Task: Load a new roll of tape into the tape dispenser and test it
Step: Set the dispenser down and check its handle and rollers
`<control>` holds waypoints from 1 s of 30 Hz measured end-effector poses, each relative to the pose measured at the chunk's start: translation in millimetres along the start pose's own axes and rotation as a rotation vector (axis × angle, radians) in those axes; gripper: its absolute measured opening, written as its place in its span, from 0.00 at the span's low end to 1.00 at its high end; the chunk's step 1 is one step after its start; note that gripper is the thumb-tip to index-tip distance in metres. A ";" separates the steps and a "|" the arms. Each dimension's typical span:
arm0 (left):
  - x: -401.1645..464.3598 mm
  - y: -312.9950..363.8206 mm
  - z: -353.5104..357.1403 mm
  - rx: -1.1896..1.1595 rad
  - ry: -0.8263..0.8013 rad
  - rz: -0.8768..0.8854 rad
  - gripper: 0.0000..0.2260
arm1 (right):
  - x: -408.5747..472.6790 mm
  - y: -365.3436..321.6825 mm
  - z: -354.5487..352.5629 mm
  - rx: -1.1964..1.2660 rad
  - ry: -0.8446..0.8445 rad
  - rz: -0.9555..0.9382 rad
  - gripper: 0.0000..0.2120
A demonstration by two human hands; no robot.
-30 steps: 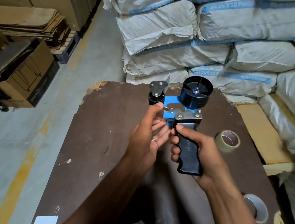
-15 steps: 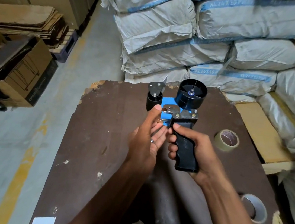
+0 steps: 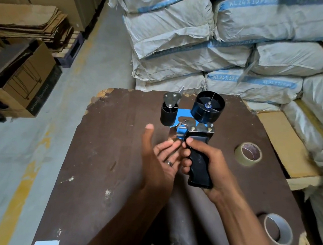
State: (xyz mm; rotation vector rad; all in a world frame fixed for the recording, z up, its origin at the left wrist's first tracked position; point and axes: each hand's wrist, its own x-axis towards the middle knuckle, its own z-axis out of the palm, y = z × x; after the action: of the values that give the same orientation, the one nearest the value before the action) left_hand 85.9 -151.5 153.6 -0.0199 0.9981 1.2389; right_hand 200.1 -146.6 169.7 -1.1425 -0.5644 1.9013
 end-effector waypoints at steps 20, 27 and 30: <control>62.8 8.1 -77.6 0.162 0.251 0.154 0.17 | 53.5 66.1 -37.6 -0.082 0.203 0.055 0.03; 77.1 -5.9 -96.7 0.212 0.313 0.137 0.18 | 85.7 123.6 -80.1 -0.175 0.211 0.136 0.03; 78.4 -11.8 -100.6 0.238 0.305 0.124 0.18 | 92.9 140.5 -93.1 -0.212 0.190 0.162 0.01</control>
State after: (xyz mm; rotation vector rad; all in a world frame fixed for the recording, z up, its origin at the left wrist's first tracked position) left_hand 31.5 -147.0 37.7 0.0407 1.4262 1.2450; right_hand 199.5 -151.2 -22.8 -1.5290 -0.5926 1.8733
